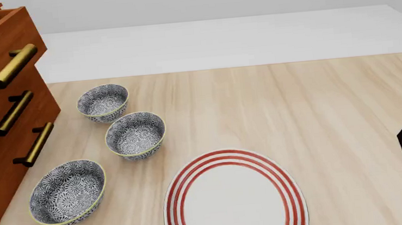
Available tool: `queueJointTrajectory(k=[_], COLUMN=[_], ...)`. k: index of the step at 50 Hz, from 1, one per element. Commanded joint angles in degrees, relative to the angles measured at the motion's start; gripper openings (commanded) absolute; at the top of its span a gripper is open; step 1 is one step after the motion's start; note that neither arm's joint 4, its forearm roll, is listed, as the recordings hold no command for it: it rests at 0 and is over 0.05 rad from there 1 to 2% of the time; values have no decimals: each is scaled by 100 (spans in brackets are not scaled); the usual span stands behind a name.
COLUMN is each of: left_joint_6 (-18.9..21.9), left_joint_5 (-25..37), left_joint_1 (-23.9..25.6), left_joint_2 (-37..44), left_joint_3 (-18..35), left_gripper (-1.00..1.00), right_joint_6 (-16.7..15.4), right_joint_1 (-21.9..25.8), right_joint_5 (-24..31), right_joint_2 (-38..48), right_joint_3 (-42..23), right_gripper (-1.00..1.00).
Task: Open the top drawer of the cabinet.
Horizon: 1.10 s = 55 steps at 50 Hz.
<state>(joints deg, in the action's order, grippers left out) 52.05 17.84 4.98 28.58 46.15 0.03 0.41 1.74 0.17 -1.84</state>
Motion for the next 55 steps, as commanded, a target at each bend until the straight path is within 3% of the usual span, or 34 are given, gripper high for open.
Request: queueJointTrajectory(k=[1,4,5,8,9,11,12,29,32,37,55], left_joint_6=[-1292,-1360,-1661,-1639,-1951,-1919,-1886,-2914,-2973,-3399,-4124], left_joint_5=[501,638,771,857,978,987,977,1738,1862,2235,2680], left_joint_1=[21,96,42,-28,11,-185,-28,-486,-476,-351,-367], left_joint_2=[504,600,725,834,876,1008,910,1395,1417,1447,1490], left_joint_3=[1019,1195,1418,1458,1701,1738,1715,2645,2735,3044,3270], left_gripper=[100,100,100,100,100,100,100,100,100,100,100], right_joint_6=[-1,-1,-1,-2,0,-1,1,2,-1,0,0], right_joint_1=[1,0,1,0,1,0,-1,1,1,0,0], right_joint_5=[-1,-1,0,0,1,0,0,2,-2,-1,-1], right_joint_2=[0,0,0,0,0,0,0,0,0,0,0], right_joint_3=[0,0,0,0,0,0,0,0,0,0,0], right_gripper=[100,100,100,100,100,100,100,100,100,100,100])
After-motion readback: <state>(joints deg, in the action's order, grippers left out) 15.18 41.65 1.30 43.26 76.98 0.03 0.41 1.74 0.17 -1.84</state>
